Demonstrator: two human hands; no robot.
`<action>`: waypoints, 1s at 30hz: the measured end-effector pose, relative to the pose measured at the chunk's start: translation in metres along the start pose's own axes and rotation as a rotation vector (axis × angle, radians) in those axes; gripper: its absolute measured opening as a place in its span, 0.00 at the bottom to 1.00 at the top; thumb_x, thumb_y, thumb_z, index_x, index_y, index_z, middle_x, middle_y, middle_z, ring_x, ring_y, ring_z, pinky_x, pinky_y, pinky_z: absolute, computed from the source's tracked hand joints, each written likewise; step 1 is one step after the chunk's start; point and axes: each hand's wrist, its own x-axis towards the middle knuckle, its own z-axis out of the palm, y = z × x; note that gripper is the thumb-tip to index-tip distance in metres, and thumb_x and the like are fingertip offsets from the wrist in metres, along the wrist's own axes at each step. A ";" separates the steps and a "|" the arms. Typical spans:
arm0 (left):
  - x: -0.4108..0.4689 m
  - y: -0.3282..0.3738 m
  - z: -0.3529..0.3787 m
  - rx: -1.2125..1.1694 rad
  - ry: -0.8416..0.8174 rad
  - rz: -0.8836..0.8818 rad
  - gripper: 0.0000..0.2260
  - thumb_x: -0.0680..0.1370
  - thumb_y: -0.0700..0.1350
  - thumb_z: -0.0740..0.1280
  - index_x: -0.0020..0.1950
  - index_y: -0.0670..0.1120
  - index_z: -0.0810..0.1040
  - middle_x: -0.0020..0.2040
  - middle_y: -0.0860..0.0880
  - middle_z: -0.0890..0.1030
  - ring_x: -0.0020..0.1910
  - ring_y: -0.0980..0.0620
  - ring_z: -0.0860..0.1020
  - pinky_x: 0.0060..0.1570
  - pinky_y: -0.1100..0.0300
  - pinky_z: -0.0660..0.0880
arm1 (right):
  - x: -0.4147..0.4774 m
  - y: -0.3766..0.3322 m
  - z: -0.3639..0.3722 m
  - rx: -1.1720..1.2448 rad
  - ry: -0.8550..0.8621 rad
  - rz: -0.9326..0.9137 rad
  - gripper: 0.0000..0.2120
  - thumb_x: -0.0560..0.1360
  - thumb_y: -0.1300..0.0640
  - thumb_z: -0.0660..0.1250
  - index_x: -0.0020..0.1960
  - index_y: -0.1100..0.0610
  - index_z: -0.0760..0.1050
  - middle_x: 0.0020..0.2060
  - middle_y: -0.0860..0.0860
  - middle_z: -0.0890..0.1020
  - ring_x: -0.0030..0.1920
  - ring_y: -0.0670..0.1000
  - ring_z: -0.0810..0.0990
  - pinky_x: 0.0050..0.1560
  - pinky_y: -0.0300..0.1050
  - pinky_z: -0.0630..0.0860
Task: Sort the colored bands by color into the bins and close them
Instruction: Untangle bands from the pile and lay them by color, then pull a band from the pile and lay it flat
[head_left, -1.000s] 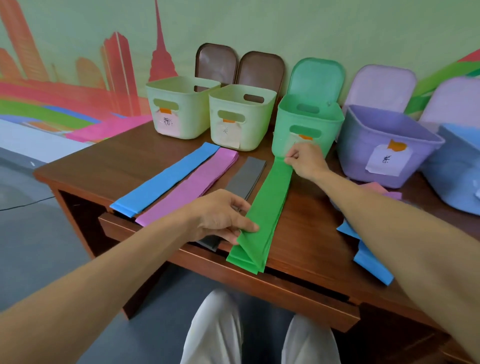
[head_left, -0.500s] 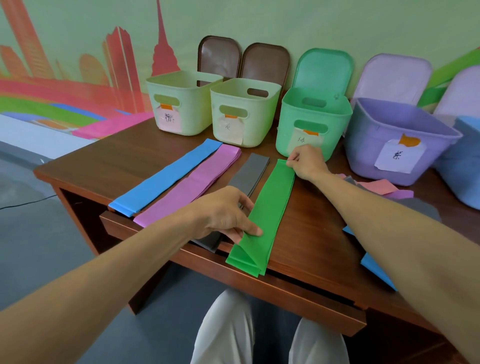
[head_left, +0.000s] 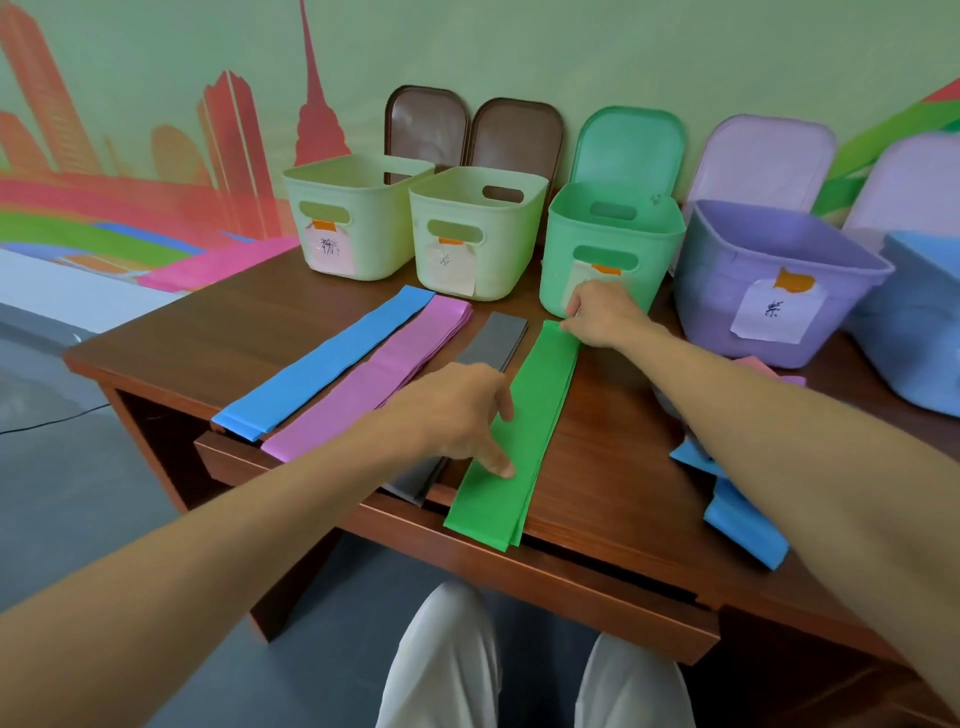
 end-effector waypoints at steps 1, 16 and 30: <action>0.002 0.003 -0.001 0.042 0.025 0.061 0.23 0.67 0.51 0.77 0.58 0.49 0.75 0.39 0.56 0.70 0.39 0.55 0.72 0.35 0.64 0.66 | -0.002 0.002 -0.009 -0.002 0.001 -0.021 0.08 0.72 0.57 0.68 0.48 0.59 0.81 0.49 0.57 0.82 0.51 0.58 0.79 0.53 0.49 0.77; 0.091 0.112 0.068 -0.533 0.506 0.282 0.09 0.71 0.37 0.66 0.46 0.50 0.75 0.43 0.49 0.75 0.40 0.57 0.72 0.44 0.65 0.67 | -0.115 0.139 -0.097 0.392 0.092 -0.001 0.06 0.74 0.63 0.68 0.40 0.57 0.80 0.33 0.46 0.80 0.31 0.35 0.76 0.38 0.34 0.70; 0.132 0.136 0.101 -0.830 0.456 0.160 0.09 0.77 0.39 0.62 0.45 0.52 0.77 0.40 0.49 0.80 0.37 0.57 0.77 0.44 0.61 0.74 | -0.155 0.171 -0.056 0.412 0.012 -0.183 0.06 0.69 0.51 0.75 0.44 0.51 0.83 0.40 0.44 0.83 0.41 0.38 0.77 0.43 0.29 0.70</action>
